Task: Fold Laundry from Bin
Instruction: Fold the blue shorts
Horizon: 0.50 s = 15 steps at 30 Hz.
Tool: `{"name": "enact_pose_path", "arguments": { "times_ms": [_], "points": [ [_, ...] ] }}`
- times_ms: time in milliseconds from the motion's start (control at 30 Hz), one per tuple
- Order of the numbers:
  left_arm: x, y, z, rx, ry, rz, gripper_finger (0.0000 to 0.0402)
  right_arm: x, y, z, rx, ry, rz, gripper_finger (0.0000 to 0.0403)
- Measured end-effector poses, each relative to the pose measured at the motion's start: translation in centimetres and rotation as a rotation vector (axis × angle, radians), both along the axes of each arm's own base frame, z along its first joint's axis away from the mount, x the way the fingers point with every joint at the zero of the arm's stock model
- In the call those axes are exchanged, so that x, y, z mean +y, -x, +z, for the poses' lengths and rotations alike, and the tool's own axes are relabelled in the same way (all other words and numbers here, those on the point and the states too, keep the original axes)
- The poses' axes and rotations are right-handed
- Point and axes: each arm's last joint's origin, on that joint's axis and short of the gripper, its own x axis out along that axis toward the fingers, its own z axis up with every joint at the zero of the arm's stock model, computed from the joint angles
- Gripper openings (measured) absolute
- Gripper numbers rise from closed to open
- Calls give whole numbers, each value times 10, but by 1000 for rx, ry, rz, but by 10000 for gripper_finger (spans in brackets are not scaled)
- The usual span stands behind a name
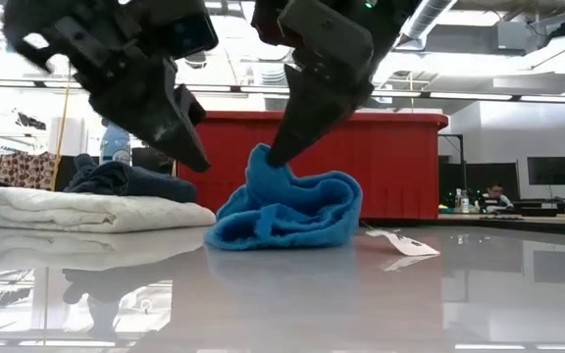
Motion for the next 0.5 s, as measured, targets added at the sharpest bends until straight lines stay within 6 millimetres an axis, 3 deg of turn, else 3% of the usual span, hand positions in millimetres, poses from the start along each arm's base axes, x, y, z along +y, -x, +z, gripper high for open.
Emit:
{"name": "enact_pose_path", "arguments": {
  "times_ms": [167, 500],
  "points": [
    [-16, -6, -16, -27, -5, 1, 0, 4, 2, -2, 13, 6, 9, 11],
    [-18, -13, -46, 21, -17, 48, 0, 9, 5, -3, 26, 11, 21, 11]
  ]
}}
